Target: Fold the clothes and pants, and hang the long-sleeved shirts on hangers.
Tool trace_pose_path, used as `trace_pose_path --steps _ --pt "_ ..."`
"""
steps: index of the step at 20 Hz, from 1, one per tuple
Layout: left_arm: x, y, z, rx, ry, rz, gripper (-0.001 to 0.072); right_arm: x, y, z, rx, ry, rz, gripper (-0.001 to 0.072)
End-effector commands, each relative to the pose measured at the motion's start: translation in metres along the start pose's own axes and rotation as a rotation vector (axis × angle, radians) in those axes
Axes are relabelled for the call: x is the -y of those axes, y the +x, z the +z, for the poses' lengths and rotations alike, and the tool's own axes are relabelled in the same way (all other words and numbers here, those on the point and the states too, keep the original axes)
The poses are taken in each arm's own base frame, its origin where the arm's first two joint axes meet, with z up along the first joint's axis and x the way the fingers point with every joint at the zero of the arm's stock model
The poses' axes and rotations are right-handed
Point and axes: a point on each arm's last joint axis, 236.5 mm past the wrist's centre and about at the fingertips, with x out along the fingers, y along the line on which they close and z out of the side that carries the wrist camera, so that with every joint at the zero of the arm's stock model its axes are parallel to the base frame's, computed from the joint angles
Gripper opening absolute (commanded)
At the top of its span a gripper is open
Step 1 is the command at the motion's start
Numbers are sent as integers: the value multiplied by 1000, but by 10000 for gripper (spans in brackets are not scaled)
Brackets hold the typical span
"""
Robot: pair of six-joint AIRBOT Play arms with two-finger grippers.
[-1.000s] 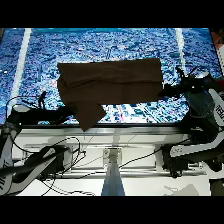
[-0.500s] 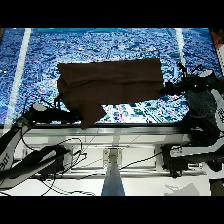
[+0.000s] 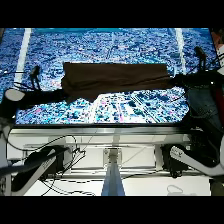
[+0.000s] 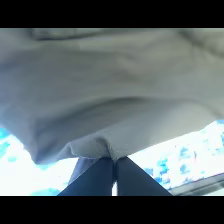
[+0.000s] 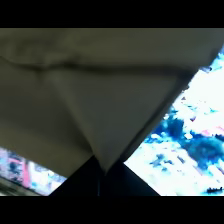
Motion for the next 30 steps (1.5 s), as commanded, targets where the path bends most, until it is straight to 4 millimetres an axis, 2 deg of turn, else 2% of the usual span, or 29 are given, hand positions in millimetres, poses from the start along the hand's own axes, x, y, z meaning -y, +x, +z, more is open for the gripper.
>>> trace_pose_path --steps 1,3,4,6,7,8,11,14,16,18,19,20,21,22,25,30 --pt "19 -48 -4 60 19 20 16 -39 -48 -7 62 -32 -15 11" --pt "29 -64 6 151 61 26 16 -50 -63 -5 108 -24 -23 11" --pt "26 -68 21 221 64 43 16 -50 -65 2 140 -11 -30 11" --pt "13 -65 57 344 47 81 15 -44 -62 15 194 12 -37 11" --pt "9 -55 71 372 35 84 15 -37 -58 19 210 32 -48 11" --pt "8 -36 80 372 16 67 15 -29 -51 19 213 60 -56 11" --pt "25 38 95 297 63 13 16 -8 -23 8 182 133 -65 11" --pt "40 107 125 244 110 12 16 21 3 2 191 199 -104 11" --pt "40 139 146 225 114 7 16 49 13 14 268 235 -171 11" --pt "37 154 158 215 108 5 17 74 13 33 357 258 -231 12" --pt "34 156 159 210 104 6 122 82 13 39 387 265 -254 38" --pt "32 155 154 183 105 1 538 87 12 42 404 273 -267 277" --pt "31 153 146 143 99 -14 682 88 13 43 407 275 -269 576" --pt "30 151 136 94 91 -32 693 88 13 42 404 275 -268 699" --pt "5 132 116 -30 58 -47 690 84 16 36 371 270 -257 695" --pt "-82 81 116 -63 -115 15 690 82 19 32 352 268 -248 695"
